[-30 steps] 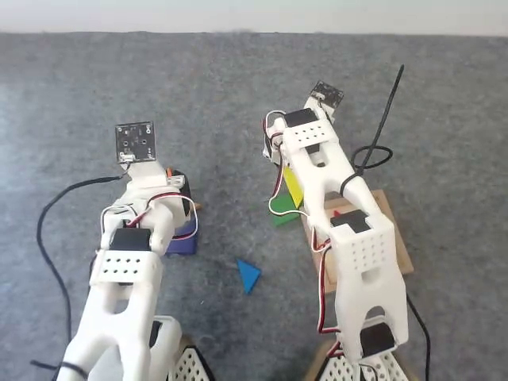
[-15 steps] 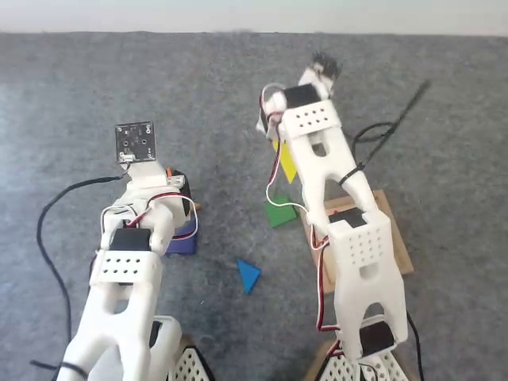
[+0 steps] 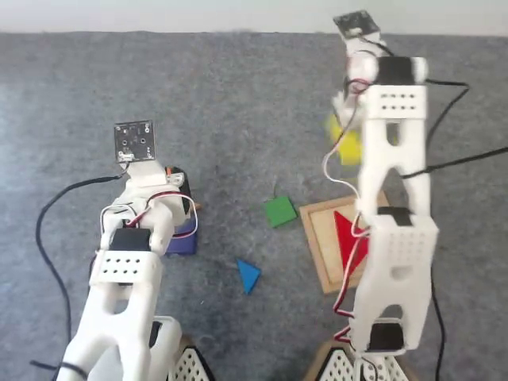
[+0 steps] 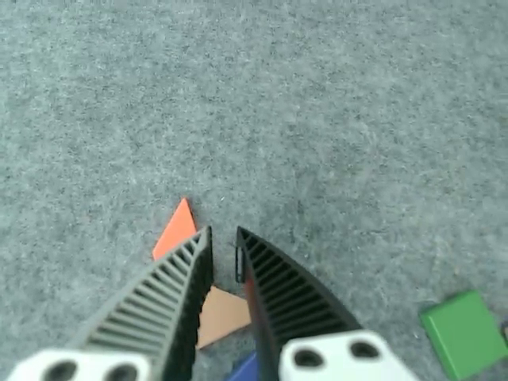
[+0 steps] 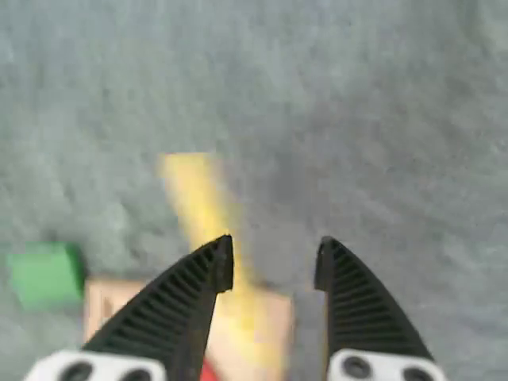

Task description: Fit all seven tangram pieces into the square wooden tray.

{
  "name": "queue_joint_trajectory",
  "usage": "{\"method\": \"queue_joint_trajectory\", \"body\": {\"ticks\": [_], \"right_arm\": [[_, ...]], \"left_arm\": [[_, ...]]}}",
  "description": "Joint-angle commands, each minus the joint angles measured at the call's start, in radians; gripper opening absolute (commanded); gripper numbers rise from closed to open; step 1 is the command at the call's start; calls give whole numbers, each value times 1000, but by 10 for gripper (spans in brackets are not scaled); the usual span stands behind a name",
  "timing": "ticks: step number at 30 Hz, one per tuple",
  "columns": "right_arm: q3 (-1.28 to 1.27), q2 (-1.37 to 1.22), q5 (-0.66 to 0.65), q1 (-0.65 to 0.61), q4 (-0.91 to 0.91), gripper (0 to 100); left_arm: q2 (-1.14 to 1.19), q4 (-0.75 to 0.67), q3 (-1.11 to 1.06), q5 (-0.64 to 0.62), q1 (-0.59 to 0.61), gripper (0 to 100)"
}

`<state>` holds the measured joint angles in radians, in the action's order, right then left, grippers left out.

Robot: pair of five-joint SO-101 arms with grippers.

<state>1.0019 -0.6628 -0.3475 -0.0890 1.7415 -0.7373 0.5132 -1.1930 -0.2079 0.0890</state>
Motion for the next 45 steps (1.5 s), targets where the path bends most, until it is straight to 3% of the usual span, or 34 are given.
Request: {"method": "queue_joint_trajectory", "body": {"ticks": [1, 5, 8, 14, 20, 26, 31, 40, 45], "right_arm": [[-290, 298, -307, 19, 19, 140], [-628, 526, -522, 18, 12, 140], [-816, 642, -572, 24, -56, 141], [-1094, 696, -422, 13, -282, 141], [-1269, 713, -112, -13, -568, 141], [-1436, 700, -259, 85, -687, 141], [-1540, 670, -284, 116, -760, 141], [-1620, 621, -267, -12, -756, 141], [-1634, 622, -161, -99, -760, 141]], "left_arm": [[5, -28, 7, 12, -8, 47], [5, -28, 7, 12, -8, 47], [5, -26, 7, 12, -9, 47], [5, -26, 7, 12, -9, 47], [5, -26, 7, 12, -3, 47], [5, -26, 7, 12, -8, 47], [5, -26, 7, 12, -9, 47], [5, -26, 7, 12, -6, 47], [5, -26, 7, 12, -5, 47]]}}
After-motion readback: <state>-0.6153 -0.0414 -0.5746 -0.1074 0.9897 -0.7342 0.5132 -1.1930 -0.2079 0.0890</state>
